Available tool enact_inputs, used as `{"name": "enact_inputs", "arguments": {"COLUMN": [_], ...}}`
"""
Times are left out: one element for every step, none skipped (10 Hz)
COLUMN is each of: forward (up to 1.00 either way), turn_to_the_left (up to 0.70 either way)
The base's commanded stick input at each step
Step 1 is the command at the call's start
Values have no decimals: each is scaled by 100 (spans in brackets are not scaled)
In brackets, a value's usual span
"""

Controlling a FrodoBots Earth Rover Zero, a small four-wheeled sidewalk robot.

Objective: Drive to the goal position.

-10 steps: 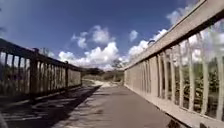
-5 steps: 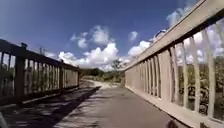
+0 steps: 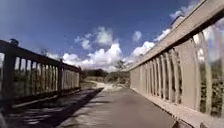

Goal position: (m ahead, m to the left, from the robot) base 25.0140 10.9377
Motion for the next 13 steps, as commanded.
{"name": "enact_inputs", "arguments": {"forward": [70, 70, 70, 70, 70, 70, 70, 70, 70, 70, 70, 70, 70], "turn_to_the_left": [1, 11, 14, 14, 10, 5, 0, 0, 0, 0, 0, 0, 0]}}
